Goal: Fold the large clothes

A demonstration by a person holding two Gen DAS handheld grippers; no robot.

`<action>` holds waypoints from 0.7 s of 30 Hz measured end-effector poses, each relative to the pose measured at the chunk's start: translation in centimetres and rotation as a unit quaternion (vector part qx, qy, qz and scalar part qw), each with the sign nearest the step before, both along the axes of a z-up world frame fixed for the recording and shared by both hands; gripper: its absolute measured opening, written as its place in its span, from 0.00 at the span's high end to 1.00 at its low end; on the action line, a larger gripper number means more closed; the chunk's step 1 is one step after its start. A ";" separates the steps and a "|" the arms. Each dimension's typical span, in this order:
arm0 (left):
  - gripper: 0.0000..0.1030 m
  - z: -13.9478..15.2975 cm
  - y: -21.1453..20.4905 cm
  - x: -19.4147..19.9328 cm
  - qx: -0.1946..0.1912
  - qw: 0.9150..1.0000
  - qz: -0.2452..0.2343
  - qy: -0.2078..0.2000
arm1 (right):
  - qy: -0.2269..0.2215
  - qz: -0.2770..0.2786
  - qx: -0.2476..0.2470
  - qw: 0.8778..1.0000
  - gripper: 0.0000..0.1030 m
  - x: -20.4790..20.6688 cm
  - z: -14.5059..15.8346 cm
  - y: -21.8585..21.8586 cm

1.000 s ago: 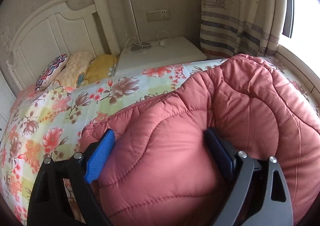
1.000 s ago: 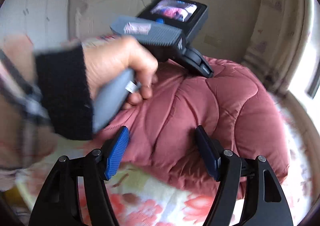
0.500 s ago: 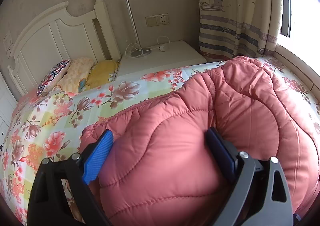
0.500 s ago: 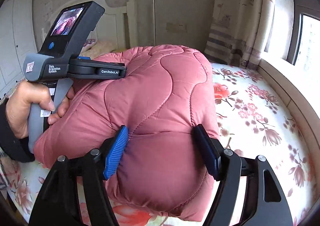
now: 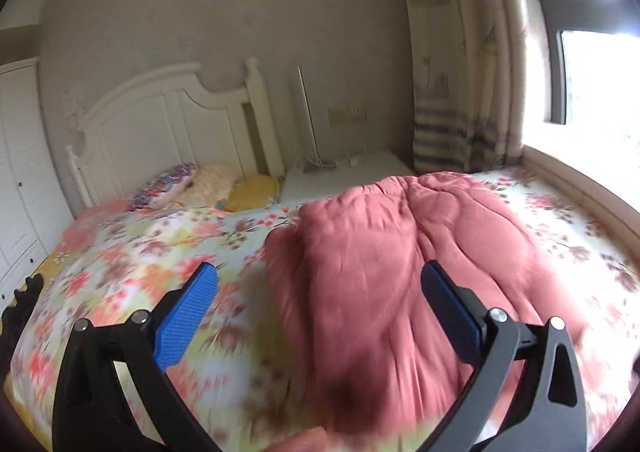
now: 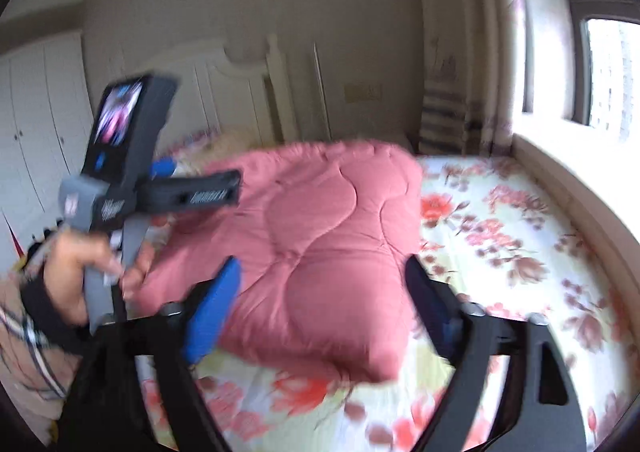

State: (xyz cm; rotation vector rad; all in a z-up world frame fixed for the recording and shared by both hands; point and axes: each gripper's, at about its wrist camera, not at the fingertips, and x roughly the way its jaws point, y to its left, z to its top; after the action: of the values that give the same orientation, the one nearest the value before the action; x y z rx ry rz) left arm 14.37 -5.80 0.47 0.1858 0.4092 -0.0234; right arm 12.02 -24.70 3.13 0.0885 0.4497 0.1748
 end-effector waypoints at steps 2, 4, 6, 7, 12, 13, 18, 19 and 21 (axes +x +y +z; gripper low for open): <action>0.02 -0.3 0.5 -3.2 -0.003 1.000 0.000 -0.007 | -0.018 0.006 -0.006 1.000 0.14 -2.6 0.6 -0.1; 0.02 -0.7 0.9 -5.8 -0.008 1.000 0.008 -0.010 | -0.025 0.008 -0.018 1.000 0.10 -4.7 0.7 -0.1; 0.02 -1.0 1.1 -7.5 -0.014 1.000 0.016 -0.018 | -0.031 0.000 -0.032 0.999 0.04 -6.2 0.5 0.0; 0.02 -1.2 1.2 -8.4 -0.018 0.999 0.020 -0.023 | -0.033 -0.003 -0.036 0.999 0.04 -6.7 0.4 0.1; 0.02 -1.6 1.5 -10.4 -0.037 0.999 0.020 -0.029 | -0.039 0.000 -0.026 0.999 0.04 -7.7 0.0 0.5; 0.02 -1.8 1.5 -10.6 -0.037 0.998 0.026 -0.031 | -0.037 0.002 -0.024 0.999 0.04 -7.6 0.0 0.8; 0.02 -2.8 1.6 -10.4 -0.041 0.999 0.032 -0.013 | -0.039 0.007 -0.054 0.998 0.04 -8.1 -0.5 2.2; 0.02 -2.9 1.6 -10.3 -0.040 0.999 0.033 -0.012 | -0.039 0.006 -0.062 0.997 0.04 -8.1 -0.6 2.5; 0.02 -3.1 1.6 -10.3 -0.039 0.999 0.033 -0.011 | -0.037 0.006 -0.066 0.997 0.04 -8.1 -0.8 2.7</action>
State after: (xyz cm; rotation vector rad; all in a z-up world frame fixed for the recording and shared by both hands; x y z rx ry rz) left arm 4.03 -4.19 -2.58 0.0952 0.3915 0.0265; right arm 3.95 -22.03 2.28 -0.0496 0.3866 0.1590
